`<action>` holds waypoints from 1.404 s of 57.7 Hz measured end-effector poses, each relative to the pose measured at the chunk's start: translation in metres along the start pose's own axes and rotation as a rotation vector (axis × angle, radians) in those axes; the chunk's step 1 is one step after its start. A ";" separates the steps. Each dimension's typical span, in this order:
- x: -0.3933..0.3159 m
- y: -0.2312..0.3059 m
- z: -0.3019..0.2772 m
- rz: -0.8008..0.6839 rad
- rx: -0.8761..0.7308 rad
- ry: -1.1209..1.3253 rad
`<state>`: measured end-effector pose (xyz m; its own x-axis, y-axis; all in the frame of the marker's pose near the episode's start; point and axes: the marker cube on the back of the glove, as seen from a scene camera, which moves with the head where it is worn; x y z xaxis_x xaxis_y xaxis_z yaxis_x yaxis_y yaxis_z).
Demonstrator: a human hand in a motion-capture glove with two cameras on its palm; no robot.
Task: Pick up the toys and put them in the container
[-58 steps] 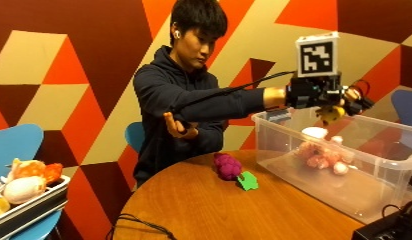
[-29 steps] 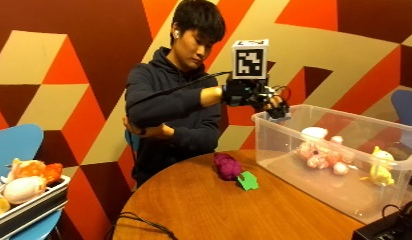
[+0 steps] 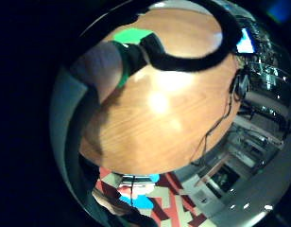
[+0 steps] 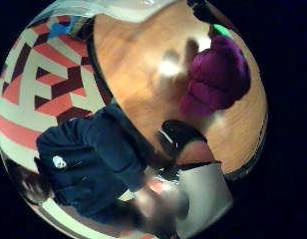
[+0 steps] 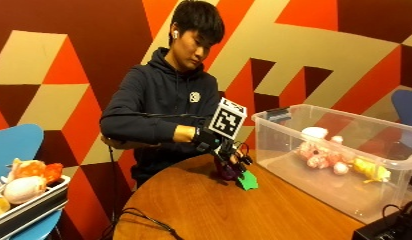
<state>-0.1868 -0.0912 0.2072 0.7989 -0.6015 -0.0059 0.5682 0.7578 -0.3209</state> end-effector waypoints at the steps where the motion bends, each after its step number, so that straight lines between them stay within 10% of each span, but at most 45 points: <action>1: 0.000 -0.002 0.003 -0.004 -0.005 -0.014; 31: 0.000 -0.032 0.012 -0.042 0.200 -0.223; 63: -0.004 -0.040 -0.289 0.002 0.828 -0.365; 70: 0.004 -0.105 -0.298 0.185 0.746 -0.409; 81: 0.016 -0.161 -0.259 0.052 0.523 -0.252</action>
<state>-0.3166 -0.2882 0.0129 0.8142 -0.5299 0.2371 0.4979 0.8474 0.1842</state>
